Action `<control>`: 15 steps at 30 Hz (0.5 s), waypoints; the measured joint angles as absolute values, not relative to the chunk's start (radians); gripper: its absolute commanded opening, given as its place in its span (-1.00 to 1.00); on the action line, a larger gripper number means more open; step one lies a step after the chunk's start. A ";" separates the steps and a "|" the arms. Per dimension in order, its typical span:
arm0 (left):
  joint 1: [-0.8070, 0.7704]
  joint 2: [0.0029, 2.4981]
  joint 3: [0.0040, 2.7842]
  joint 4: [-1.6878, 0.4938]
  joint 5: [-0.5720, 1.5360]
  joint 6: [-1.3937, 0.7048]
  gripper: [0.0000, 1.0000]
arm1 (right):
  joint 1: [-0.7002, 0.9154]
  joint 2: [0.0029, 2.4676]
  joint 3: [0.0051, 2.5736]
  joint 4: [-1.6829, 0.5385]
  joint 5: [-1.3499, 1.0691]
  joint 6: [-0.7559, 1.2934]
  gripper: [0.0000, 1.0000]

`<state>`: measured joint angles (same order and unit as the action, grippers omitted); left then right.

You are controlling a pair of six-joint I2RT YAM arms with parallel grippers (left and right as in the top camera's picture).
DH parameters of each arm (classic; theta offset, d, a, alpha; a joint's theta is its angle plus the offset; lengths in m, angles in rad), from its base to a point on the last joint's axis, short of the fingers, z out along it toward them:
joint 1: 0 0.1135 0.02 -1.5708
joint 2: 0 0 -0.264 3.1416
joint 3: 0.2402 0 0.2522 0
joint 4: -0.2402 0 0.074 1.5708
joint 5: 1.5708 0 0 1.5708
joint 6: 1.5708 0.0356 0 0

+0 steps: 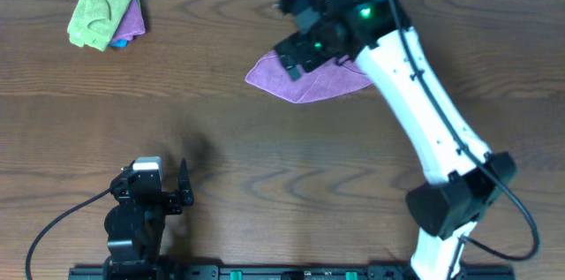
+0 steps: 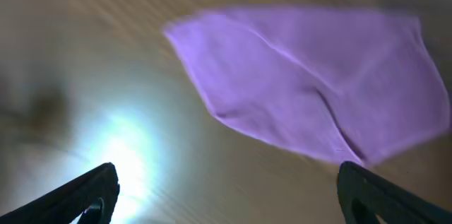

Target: Fold the cloth

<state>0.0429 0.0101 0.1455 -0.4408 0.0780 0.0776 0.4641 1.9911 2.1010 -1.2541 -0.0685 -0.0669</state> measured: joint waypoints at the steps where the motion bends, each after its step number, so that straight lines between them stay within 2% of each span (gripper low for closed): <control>1: 0.043 0.010 0.146 -0.441 0.078 0.078 0.91 | 0.439 2.003 2.075 -1.251 -0.064 -0.068 0.80; 2: 0.043 0.010 0.146 -0.441 0.078 0.078 0.91 | 0.415 2.016 2.049 -1.243 -0.059 -0.070 0.67; 3: 0.043 0.010 0.146 -0.441 0.078 0.078 0.91 | 0.389 2.033 2.018 -1.228 -0.056 -0.067 0.43; 4: 0.043 0.010 0.146 -0.441 0.078 0.078 0.91 | 0.371 2.051 1.995 -1.217 -0.054 -0.073 -0.02; 5: 0.043 0.010 0.146 -0.440 0.078 0.078 0.92 | 0.355 2.068 1.971 -1.198 -0.053 -0.076 -0.74; 6: 0.043 0.010 0.146 -0.441 0.078 0.078 0.91 | 0.340 2.088 1.943 -1.173 -0.052 -0.071 -0.97; 15: 0.043 0.010 0.146 -0.441 0.078 0.078 0.91 | 0.318 2.216 1.863 -0.976 -0.042 -0.028 -0.97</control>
<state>0.0429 0.0101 0.1455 -0.4408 0.0780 0.0776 0.3176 2.2162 1.8633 -0.9760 -0.0422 -0.0280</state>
